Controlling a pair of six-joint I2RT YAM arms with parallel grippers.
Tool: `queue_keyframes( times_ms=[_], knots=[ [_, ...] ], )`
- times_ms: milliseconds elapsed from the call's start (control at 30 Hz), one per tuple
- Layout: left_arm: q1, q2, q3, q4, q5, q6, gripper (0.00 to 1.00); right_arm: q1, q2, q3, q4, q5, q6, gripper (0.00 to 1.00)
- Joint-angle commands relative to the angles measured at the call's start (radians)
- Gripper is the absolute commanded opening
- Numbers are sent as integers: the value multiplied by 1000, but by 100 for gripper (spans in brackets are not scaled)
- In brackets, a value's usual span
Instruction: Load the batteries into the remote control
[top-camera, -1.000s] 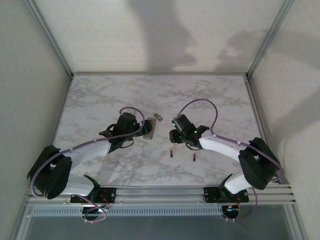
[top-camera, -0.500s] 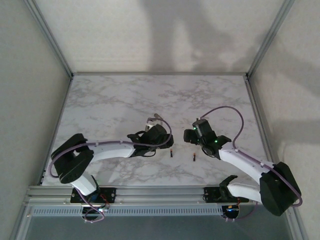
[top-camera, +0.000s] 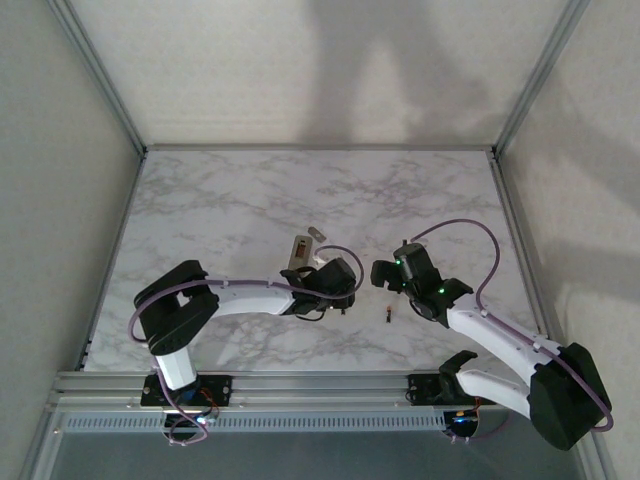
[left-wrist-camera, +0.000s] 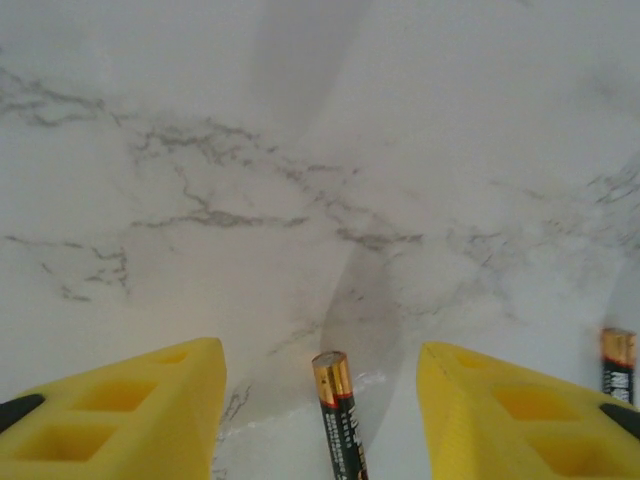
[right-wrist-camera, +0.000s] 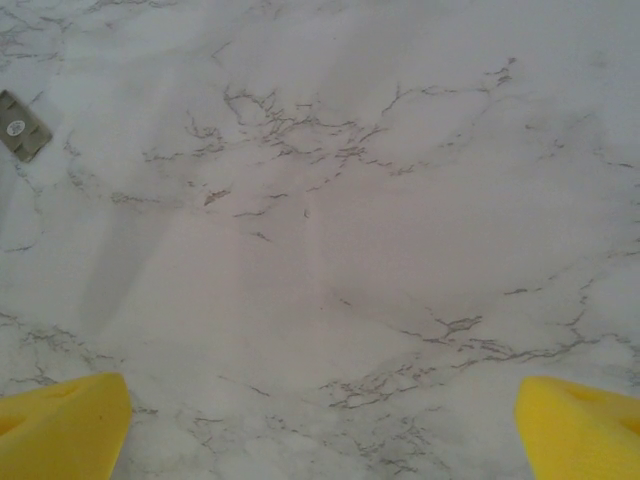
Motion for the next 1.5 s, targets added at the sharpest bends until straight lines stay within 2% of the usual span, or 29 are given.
queue_keyframes(
  times_ms=[0, 167, 233, 400, 700, 1067, 1467],
  knots=[
    [-21, 20, 19, -62, -1, 1, 48, -6, 5, -17, -8, 32, 17, 99],
    [-23, 39, 33, -55, 14, 10, 47, -10, 10, -18, -5, 32, 19, 99],
    [-24, 56, 47, -57, 26, 20, 43, -9, 6, -21, -4, 33, 18, 99],
    [-24, 95, 85, -96, 31, 33, 39, -11, 5, -21, -2, 35, 18, 99],
    [-22, 133, 124, -134, 14, 54, 8, -13, 6, -26, 15, 27, 11, 99],
    [69, 65, 153, -112, -52, 124, 8, -11, 57, -28, 91, -94, -15, 99],
    [233, -112, 2, 36, -45, 240, 9, 34, 167, 30, 192, -220, -40, 99]
  ],
)
